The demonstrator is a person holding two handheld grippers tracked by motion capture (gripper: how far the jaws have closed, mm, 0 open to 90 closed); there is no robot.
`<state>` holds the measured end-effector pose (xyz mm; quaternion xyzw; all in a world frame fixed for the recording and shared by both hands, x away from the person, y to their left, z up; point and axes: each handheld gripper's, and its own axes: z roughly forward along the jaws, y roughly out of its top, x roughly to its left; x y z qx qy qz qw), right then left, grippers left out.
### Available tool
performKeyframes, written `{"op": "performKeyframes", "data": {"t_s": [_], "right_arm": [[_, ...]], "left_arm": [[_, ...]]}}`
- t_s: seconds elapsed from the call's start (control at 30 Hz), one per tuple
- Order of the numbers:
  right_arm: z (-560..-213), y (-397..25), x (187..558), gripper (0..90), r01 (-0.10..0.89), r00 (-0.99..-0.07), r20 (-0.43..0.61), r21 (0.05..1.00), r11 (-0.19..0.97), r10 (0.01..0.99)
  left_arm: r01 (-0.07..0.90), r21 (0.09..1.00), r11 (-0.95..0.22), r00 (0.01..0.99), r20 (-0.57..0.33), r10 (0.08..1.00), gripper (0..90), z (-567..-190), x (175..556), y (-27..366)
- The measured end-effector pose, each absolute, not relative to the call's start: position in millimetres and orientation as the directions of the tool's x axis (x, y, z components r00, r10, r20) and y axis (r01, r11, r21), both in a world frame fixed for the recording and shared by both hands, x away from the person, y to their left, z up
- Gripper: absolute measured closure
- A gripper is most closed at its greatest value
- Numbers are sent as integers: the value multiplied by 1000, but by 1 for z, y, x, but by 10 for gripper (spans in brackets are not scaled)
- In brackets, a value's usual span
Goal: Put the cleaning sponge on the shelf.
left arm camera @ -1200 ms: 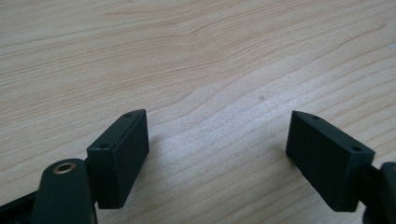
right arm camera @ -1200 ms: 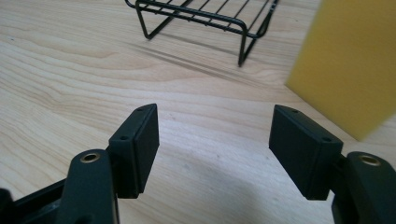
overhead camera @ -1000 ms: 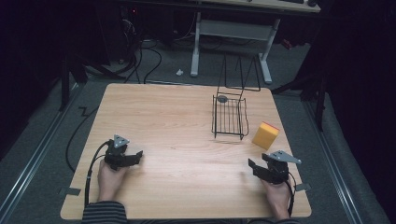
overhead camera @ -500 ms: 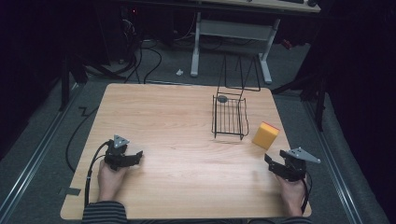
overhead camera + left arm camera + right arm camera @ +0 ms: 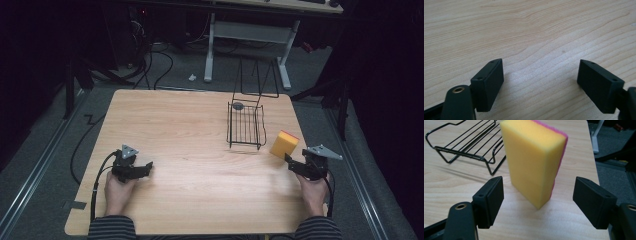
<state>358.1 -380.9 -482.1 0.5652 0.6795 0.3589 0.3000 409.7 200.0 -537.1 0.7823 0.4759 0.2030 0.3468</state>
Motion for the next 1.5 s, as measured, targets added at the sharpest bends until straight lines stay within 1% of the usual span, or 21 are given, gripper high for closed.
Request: {"op": "performKeyframes", "data": {"t_s": [0.3, 0.37, 0.43, 0.77, 0.87, 0.93, 1.1, 1.2, 1.3, 1.5], "right_arm": [[-478, -378, 373, 237, 535, -188, -36, 835, 132, 982], [-480, -377, 379, 232, 553, -180, -33, 823, 129, 983], [-480, -378, 382, 230, 550, -187, -41, 824, 139, 982], [-486, -380, 398, 224, 552, -199, -9, 825, 119, 980], [-491, -382, 402, 227, 563, -222, 26, 820, 106, 975], [-494, -382, 405, 230, 566, -228, 30, 818, 107, 973], [-497, -382, 407, 268, 572, -240, 47, 814, 102, 970], [-500, -381, 408, 325, 570, -249, 44, 814, 110, 968], [-502, -381, 409, 340, 578, -254, 47, 808, 112, 966], [-506, -380, 407, 443, 579, -270, 34, 804, 134, 962]], "left_arm": [[604, 736, -307, 465, -12, 885, 218, -537, 410, 200], [604, 736, -306, 465, -12, 885, 218, -537, 410, 200], [604, 736, -307, 465, -12, 885, 218, -537, 410, 200], [604, 736, -306, 465, -13, 885, 218, -537, 410, 200], [603, 736, -307, 465, -12, 885, 218, -537, 409, 200], [603, 736, -308, 466, -12, 885, 218, -537, 409, 200], [602, 736, -308, 467, -12, 884, 218, -537, 409, 200], [603, 736, -309, 467, -12, 884, 218, -537, 409, 200], [603, 736, -308, 467, -12, 884, 218, -537, 409, 200], [603, 736, -308, 467, -12, 884, 218, -537, 409, 200]]}}
